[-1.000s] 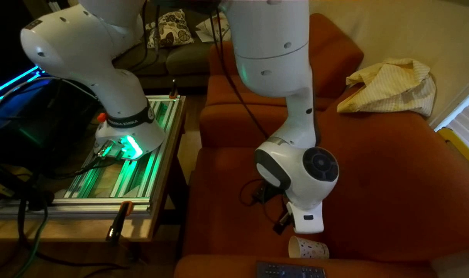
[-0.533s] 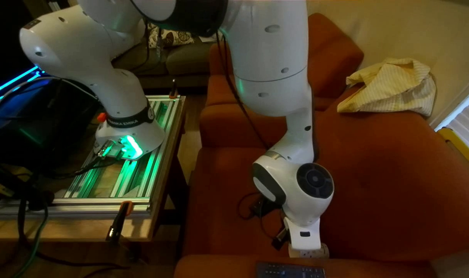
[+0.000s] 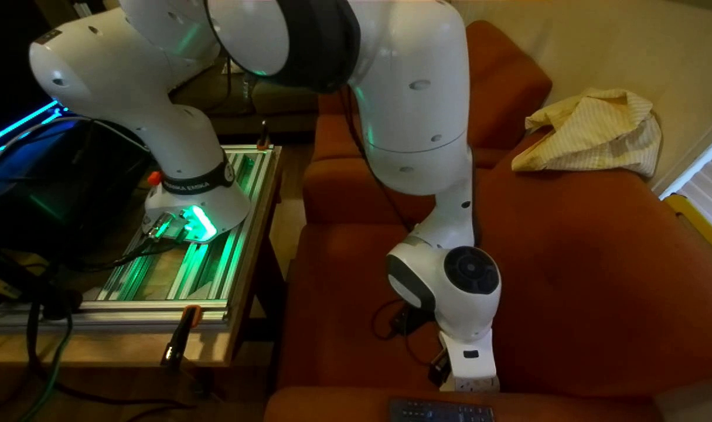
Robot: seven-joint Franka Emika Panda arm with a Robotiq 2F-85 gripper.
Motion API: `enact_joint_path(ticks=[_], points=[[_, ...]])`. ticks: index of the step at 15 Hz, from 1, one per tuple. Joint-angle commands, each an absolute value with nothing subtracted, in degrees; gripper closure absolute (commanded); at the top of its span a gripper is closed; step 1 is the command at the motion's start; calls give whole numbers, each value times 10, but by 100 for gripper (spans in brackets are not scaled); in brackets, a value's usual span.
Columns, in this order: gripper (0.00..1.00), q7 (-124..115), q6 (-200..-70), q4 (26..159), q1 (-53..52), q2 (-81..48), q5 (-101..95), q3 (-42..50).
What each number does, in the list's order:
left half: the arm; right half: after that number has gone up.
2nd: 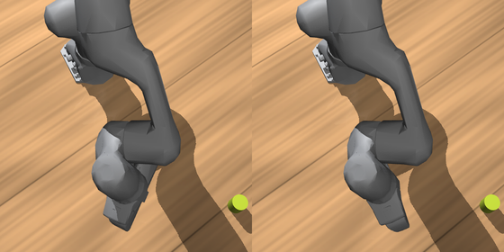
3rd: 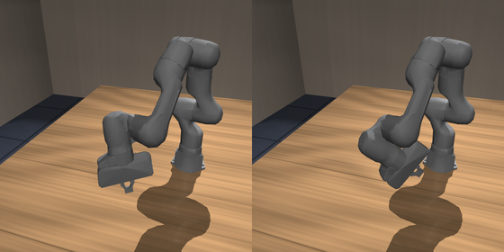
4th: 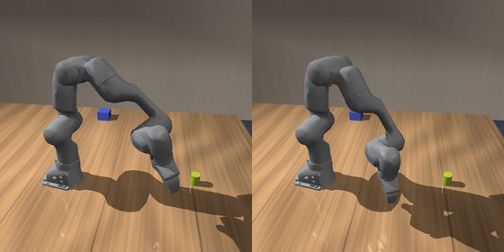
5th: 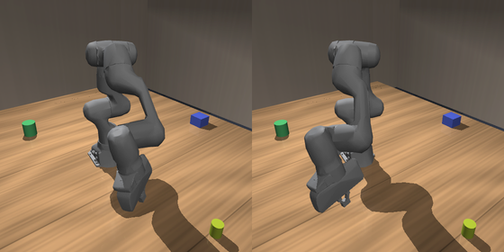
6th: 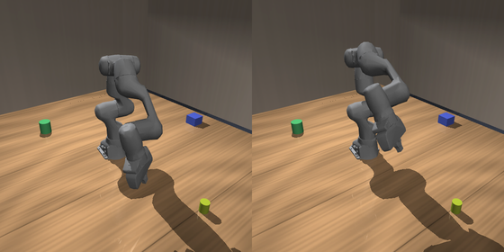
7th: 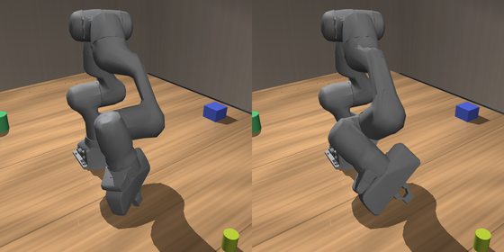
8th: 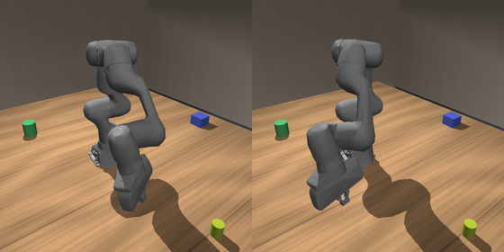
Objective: Put the cup upright
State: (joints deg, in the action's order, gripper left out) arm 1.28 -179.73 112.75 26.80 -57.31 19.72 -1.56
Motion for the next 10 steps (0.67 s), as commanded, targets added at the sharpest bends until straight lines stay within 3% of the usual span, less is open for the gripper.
enact_joint_path(ticks=[1,6,7,8,10], points=[[0,-2,-1813,1089,276,-612,165,-17],[0,-1,-1809,1063,282,-638,152,-17],[25,1,-1808,1059,284,-641,149,-18],[26,2,-1808,1056,285,-643,146,-18],[41,2,-1805,1049,286,-649,140,-16]])
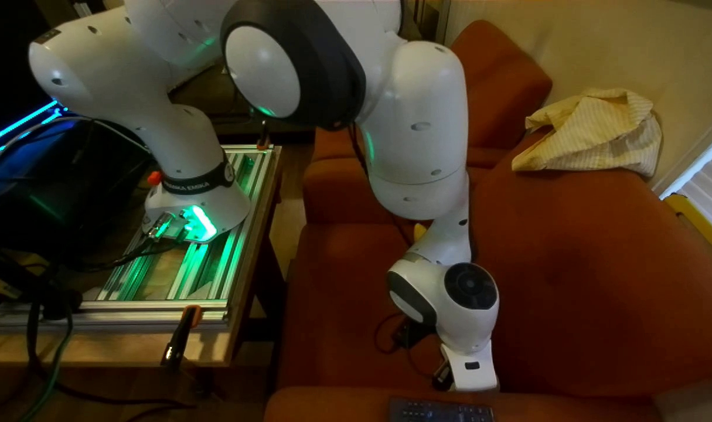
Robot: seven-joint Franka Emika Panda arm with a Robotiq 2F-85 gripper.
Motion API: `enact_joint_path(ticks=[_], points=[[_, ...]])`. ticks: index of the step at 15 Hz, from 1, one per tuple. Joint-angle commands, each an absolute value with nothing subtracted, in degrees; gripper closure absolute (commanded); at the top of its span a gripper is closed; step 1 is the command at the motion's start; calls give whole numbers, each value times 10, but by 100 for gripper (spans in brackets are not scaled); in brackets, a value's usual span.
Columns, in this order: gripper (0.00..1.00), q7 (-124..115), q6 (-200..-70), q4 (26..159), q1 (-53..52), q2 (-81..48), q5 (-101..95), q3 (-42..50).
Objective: Put the cup upright
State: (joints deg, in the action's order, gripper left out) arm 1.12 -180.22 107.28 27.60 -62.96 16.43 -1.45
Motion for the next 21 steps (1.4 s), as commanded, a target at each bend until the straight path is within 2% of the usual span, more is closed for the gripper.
enact_joint_path(ticks=[1,8,11,21], points=[[48,3,-1805,1047,286,-650,138,-15],[96,6,-1794,1052,279,-640,120,-9],[100,7,-1789,1054,277,-636,114,-10],[98,18,-1773,1105,266,-577,97,-12]])
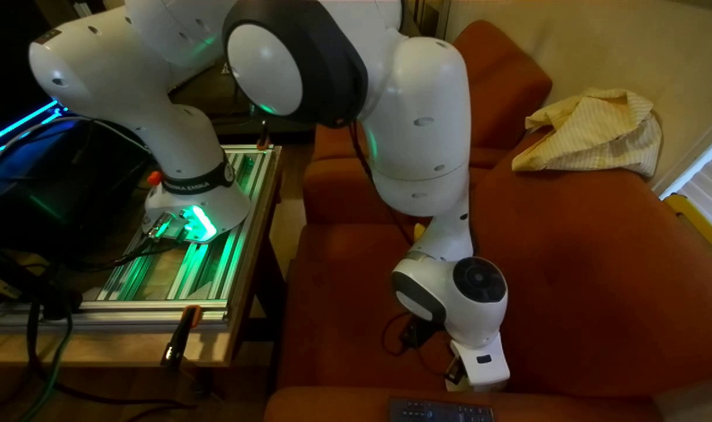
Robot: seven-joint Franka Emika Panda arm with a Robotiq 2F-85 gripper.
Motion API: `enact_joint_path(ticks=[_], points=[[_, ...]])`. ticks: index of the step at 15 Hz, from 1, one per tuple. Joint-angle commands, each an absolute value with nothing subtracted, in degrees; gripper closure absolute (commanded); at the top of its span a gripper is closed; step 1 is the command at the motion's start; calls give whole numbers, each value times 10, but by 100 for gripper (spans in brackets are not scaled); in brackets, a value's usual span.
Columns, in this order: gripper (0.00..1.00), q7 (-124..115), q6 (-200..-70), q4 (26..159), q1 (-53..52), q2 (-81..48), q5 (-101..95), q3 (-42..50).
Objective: Put the cup upright
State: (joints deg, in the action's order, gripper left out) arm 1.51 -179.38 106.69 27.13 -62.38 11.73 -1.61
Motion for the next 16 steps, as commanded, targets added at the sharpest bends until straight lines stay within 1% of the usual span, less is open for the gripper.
enact_joint_path(ticks=[1,4,7,12,16], points=[[99,18,-1768,1115,259,-564,94,-8],[99,23,-1733,1142,234,-522,82,10],[99,38,-1656,1154,204,-487,60,35],[99,42,-1487,1123,141,-469,2,97],[99,33,-1368,1079,95,-491,-63,138]])
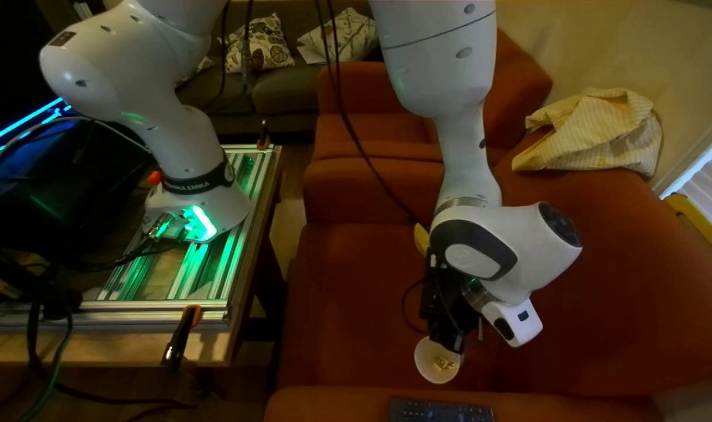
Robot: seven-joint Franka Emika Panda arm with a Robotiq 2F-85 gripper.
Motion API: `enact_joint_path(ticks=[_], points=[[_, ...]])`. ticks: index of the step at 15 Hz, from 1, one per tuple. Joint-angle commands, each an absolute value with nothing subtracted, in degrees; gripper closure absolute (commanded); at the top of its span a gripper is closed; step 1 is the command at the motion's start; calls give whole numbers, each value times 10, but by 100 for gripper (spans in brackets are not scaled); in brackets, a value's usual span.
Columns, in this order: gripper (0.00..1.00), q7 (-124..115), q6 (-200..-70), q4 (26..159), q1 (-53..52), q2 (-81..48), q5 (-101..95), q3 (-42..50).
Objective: Put the cup upright
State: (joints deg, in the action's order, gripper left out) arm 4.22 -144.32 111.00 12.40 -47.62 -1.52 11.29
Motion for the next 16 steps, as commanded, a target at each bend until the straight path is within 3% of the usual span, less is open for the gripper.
enact_joint_path(ticks=[1,16], points=[[98,34,-1341,1068,88,-497,-80,144],[98,37,-1179,875,80,-637,-151,140]])
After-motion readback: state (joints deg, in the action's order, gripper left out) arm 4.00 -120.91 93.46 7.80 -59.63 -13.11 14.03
